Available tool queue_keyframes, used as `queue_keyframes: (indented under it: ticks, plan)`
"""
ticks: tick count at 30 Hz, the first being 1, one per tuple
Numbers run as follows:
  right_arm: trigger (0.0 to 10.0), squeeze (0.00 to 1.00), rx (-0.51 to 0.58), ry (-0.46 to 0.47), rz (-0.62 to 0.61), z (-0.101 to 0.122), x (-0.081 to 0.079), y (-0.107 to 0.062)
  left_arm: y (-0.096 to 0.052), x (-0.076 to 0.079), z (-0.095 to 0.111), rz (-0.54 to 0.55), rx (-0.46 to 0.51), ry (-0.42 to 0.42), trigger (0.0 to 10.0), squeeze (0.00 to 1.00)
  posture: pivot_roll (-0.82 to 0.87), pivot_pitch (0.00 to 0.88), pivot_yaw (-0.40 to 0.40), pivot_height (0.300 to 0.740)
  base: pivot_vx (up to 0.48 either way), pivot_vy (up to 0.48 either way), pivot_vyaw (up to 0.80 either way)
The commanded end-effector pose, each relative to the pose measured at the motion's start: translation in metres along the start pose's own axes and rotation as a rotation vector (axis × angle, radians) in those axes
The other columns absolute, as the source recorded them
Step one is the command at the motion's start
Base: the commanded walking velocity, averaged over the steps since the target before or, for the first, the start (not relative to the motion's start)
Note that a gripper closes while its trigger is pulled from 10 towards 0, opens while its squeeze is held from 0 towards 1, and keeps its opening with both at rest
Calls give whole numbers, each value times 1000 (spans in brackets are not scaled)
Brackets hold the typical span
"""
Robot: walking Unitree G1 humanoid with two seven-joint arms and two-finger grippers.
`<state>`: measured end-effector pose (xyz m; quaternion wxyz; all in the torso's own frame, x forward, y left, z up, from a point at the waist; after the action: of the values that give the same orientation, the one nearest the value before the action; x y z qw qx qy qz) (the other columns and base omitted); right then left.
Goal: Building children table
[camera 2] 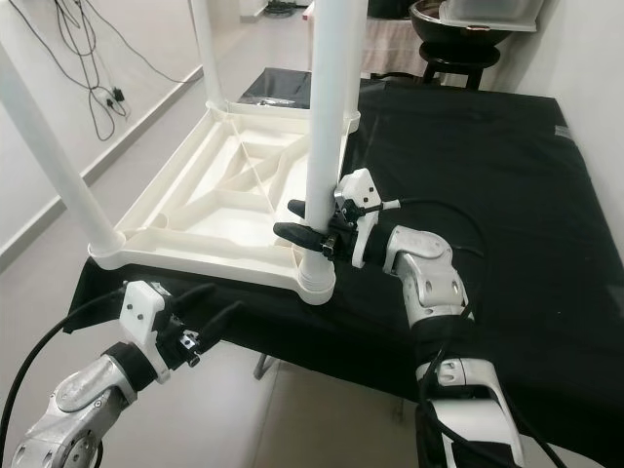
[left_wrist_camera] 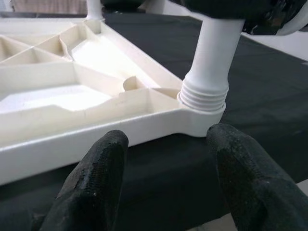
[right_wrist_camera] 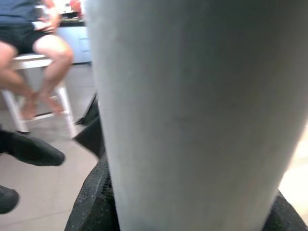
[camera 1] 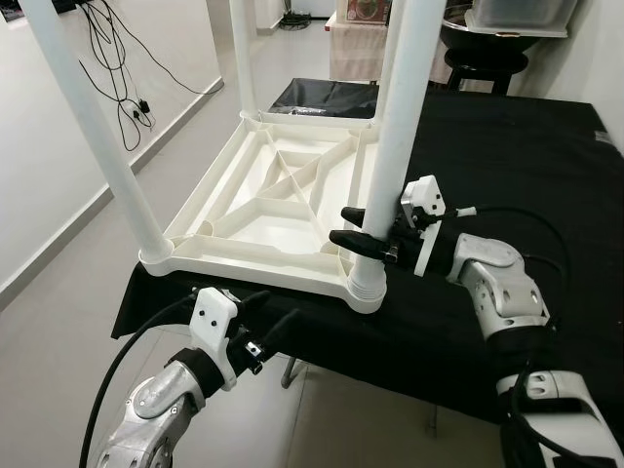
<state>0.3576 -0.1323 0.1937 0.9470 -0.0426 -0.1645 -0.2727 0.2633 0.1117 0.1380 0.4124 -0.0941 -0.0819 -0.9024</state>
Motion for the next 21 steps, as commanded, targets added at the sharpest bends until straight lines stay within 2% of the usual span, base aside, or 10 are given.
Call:
queue_keyframes:
  ticks: [1, 2, 3, 5, 6, 7, 12, 18, 19, 21]
  plan:
    - [0, 0, -18, -9, -10, -3, -3, -1, -2, -2, -2, 4, 4, -12, 10000, 0, -18, 55, -9, 740, 0, 0, 0]
    - [0, 0, -18, -9, -10, -3, -3, -1, -2, -2, -2, 4, 4, -12, 10000, 0, -18, 55, -9, 740, 0, 0, 0]
    - [0, 0, -66, 22, -125, -11, -8, -2, -1, -3, -2, 4, 5, -11, 10000, 0, -29, 57, -15, 740, 0, 0, 0]
    - [0, 0, -250, 102, -523, -37, -40, -13, 0, -6, -1, 12, 4, -3, 10000, 0, -41, 65, -10, 740, 0, 0, 0]
    - [0, 0, -250, 102, -523, -37, -40, -13, 0, -6, -1, 12, 4, -3, 10000, 0, -41, 65, -10, 740, 0, 0, 0]
    - [0, 0, -318, 91, -602, -45, -57, -16, 1, -8, -1, 16, 3, 4, 10000, 0, -47, 62, 2, 740, 0, 0, 0]
    - [0, 0, -317, 25, -581, -46, -52, -2, 7, -13, -3, 32, 0, 28, 10000, 0, -42, 37, -5, 740, 0, 0, 0]
    - [0, 0, -327, 16, -582, -46, -53, 0, 8, -15, -2, 42, 8, 34, 10000, 0, -43, 38, -3, 740, 0, 0, 0]
    - [10000, 1000, -283, 42, -566, -40, -50, 2, 8, -17, -2, 50, 11, 36, 10000, 0, -41, 28, 3, 740, 0, 0, 0]
    - [10000, 1000, -189, 134, -498, -26, -53, 12, 10, -20, -2, 58, 10, 37, 10000, 0, -43, 24, 5, 740, 0, 0, 0]
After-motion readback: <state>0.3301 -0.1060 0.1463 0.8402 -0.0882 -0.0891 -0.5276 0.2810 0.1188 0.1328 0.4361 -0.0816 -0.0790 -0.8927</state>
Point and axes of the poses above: a point about 5 cm out from each wrist's last joint towards the gripper, its own y axis pointing out of the wrist towards the gripper, its own z axis along the axis of the wrist's last joint, x = y × z, the point moved 3 cm from there along y, pointing out of the wrist towards the gripper, and after that the axes turned 13 degrees about -y, right-handed, at the moved point
